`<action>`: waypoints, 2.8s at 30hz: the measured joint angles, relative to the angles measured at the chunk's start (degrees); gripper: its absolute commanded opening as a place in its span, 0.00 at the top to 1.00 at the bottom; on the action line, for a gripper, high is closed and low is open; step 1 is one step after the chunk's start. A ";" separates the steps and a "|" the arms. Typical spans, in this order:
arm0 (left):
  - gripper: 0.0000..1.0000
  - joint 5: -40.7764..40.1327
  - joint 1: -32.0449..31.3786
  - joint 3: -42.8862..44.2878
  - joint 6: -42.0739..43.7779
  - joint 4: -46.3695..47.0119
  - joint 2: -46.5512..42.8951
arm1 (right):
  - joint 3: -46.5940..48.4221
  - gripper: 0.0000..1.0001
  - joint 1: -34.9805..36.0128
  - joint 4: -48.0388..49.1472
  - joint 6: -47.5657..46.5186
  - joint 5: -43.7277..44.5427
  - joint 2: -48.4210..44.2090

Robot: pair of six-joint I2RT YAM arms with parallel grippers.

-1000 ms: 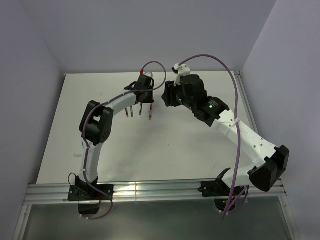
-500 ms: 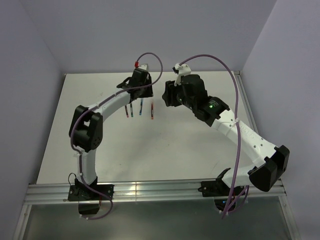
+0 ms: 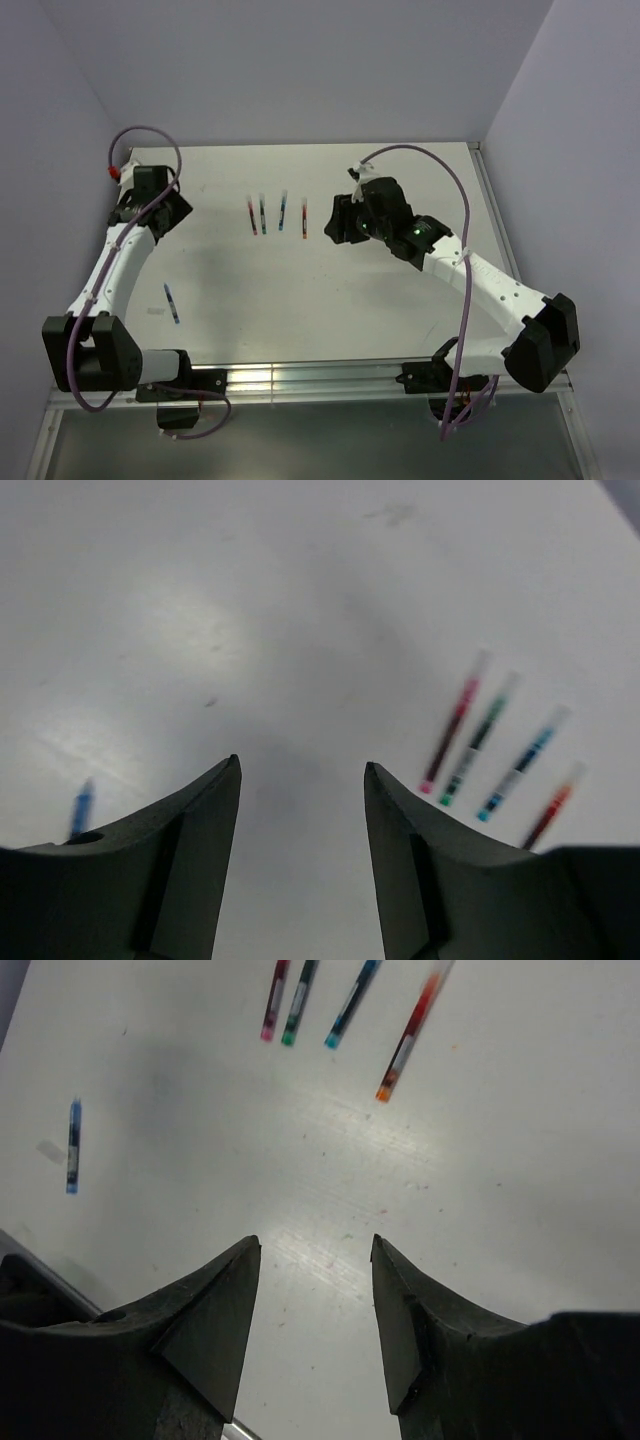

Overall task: Insert the pens into the pen caps
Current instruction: Place the pen at the center of the board, then pick up the pen from the center of the board.

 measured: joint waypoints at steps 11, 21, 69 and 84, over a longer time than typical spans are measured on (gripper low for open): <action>0.48 0.72 16.98 -10.43 -0.72 -10.34 -2.47 | -9.79 0.43 -0.02 5.77 3.69 -11.02 -1.25; 0.47 4.15 17.70 -14.64 -0.44 -12.96 -4.35 | -11.96 0.43 -0.04 9.29 3.67 -14.56 -1.42; 0.48 4.28 17.70 -20.96 -5.05 -5.31 5.66 | -14.45 0.40 -0.15 10.64 3.19 -14.32 -4.02; 0.60 3.74 17.70 -20.96 -5.07 -4.59 7.61 | -14.45 0.40 -0.15 10.64 3.19 -14.32 -4.02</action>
